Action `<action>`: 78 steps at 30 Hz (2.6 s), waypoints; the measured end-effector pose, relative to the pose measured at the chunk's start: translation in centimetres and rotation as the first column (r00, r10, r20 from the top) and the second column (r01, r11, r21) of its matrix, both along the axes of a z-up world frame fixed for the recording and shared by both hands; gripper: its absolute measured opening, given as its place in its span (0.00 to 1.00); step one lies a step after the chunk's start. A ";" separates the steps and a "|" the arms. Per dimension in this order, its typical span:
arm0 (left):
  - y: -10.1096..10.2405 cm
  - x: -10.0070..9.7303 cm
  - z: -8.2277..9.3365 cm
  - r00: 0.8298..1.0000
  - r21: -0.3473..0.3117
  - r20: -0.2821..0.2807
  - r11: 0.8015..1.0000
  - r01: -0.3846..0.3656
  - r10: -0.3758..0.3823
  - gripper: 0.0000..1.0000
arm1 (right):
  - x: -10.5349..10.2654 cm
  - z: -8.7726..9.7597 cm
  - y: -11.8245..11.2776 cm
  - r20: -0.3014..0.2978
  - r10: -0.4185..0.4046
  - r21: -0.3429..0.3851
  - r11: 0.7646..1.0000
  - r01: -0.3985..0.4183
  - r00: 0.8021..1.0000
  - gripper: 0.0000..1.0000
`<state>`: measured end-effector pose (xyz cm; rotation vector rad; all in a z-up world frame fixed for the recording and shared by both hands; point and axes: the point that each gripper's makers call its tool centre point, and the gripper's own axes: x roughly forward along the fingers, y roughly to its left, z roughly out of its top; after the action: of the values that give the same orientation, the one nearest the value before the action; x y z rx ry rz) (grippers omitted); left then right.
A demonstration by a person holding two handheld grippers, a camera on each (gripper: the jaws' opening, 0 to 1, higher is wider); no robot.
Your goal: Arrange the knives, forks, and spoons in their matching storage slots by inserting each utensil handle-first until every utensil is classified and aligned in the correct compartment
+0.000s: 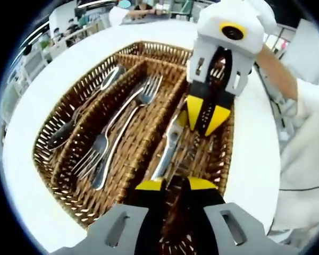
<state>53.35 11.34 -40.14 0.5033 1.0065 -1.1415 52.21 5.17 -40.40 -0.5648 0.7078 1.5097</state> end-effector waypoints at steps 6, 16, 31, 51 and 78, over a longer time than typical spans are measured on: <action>0.5 0.1 0.3 0.999 0.002 0.036 1.000 0.000 0.000 0.14 | 0.0 0.0 0.0 0.009 -0.014 -0.003 1.000 0.014 1.000 0.09; 0.1 -0.8 0.8 0.997 -0.024 0.079 1.000 -0.014 0.016 0.14 | 0.4 0.2 0.1 0.020 -0.048 0.000 0.999 0.048 0.999 0.13; 0.4 0.6 2.5 0.990 -0.226 0.081 0.970 -0.094 0.115 0.26 | 1.5 2.0 -0.5 0.065 -0.112 0.083 0.991 0.107 0.992 0.16; 0.4 1.4 4.5 0.963 -0.357 0.207 0.930 -0.087 0.169 0.53 | 2.2 4.5 -1.0 0.140 -0.151 0.246 0.963 0.113 0.978 0.19; 1.6 0.0 8.4 0.818 -0.515 0.413 0.843 -0.153 0.401 1.00 | -1.1 7.1 -2.5 0.171 -0.282 0.381 0.903 0.201 0.944 0.65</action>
<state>53.30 12.98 -31.73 0.2289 0.3058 -0.8628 51.07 2.68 -33.32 -0.3432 0.3021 1.2751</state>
